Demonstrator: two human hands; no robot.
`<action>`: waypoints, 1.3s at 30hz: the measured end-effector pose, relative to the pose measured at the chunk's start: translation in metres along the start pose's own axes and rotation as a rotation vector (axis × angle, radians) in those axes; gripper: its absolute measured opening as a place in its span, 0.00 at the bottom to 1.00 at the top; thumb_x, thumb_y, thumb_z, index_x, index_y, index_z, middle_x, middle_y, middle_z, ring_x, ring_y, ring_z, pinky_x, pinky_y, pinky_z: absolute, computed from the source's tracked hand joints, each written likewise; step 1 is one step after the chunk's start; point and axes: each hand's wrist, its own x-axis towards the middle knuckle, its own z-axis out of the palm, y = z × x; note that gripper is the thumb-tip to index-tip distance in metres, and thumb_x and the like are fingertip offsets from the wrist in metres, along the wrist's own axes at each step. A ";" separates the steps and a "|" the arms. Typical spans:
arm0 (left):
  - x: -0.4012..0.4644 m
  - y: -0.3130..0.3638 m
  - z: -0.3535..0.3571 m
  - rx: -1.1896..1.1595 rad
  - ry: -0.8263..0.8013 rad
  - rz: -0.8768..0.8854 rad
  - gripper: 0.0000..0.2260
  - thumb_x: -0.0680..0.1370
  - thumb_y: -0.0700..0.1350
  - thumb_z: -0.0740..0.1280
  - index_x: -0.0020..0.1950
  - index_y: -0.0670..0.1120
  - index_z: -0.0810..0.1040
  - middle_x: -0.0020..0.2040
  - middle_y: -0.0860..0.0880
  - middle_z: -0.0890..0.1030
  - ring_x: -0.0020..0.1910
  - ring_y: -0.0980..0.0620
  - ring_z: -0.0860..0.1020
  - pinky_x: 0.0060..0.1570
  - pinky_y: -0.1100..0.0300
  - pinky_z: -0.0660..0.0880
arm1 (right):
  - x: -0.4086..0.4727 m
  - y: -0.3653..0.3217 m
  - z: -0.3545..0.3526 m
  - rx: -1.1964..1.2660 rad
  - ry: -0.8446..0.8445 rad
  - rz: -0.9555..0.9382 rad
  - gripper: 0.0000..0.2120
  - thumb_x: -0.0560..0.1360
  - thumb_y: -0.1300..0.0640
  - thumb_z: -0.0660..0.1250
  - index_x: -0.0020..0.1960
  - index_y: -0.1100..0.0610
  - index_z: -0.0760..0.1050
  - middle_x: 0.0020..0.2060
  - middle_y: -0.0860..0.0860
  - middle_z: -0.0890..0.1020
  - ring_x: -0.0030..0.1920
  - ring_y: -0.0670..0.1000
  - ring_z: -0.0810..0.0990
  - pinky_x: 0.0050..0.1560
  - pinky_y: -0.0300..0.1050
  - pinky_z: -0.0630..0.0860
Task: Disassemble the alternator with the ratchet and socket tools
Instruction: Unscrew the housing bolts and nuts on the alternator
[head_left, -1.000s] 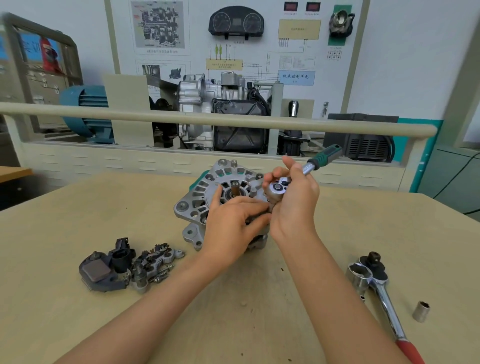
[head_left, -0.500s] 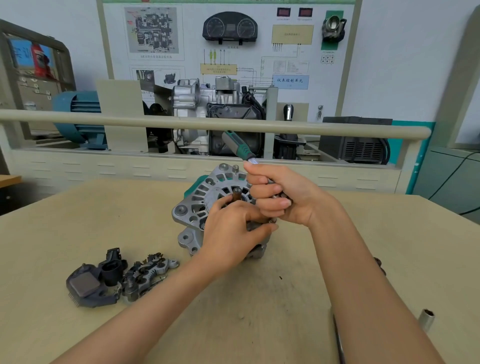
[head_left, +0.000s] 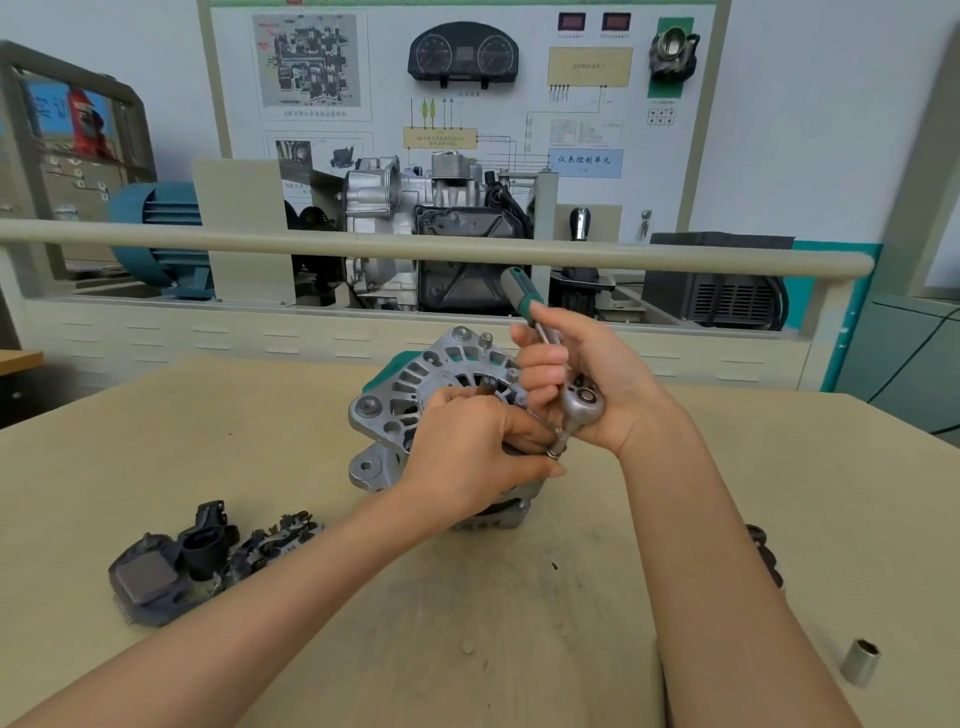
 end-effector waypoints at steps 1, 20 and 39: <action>0.000 0.000 0.001 -0.002 0.014 0.001 0.07 0.67 0.52 0.75 0.44 0.54 0.85 0.40 0.58 0.84 0.45 0.60 0.79 0.65 0.50 0.61 | 0.000 -0.001 0.001 0.049 0.017 -0.010 0.15 0.78 0.51 0.60 0.37 0.57 0.72 0.17 0.44 0.65 0.17 0.42 0.65 0.17 0.31 0.64; -0.010 -0.004 0.001 -0.017 0.129 -0.059 0.05 0.71 0.52 0.71 0.41 0.52 0.83 0.32 0.65 0.78 0.38 0.68 0.73 0.62 0.48 0.65 | 0.011 0.005 0.025 0.300 0.253 -0.243 0.19 0.81 0.46 0.54 0.35 0.55 0.64 0.15 0.45 0.60 0.14 0.44 0.58 0.17 0.30 0.59; 0.014 -0.011 -0.026 0.234 -0.131 0.395 0.06 0.74 0.50 0.70 0.45 0.50 0.84 0.46 0.53 0.83 0.54 0.51 0.74 0.59 0.55 0.64 | 0.011 0.000 0.010 0.122 -0.123 0.004 0.21 0.80 0.46 0.54 0.51 0.63 0.75 0.15 0.44 0.61 0.13 0.42 0.61 0.16 0.31 0.63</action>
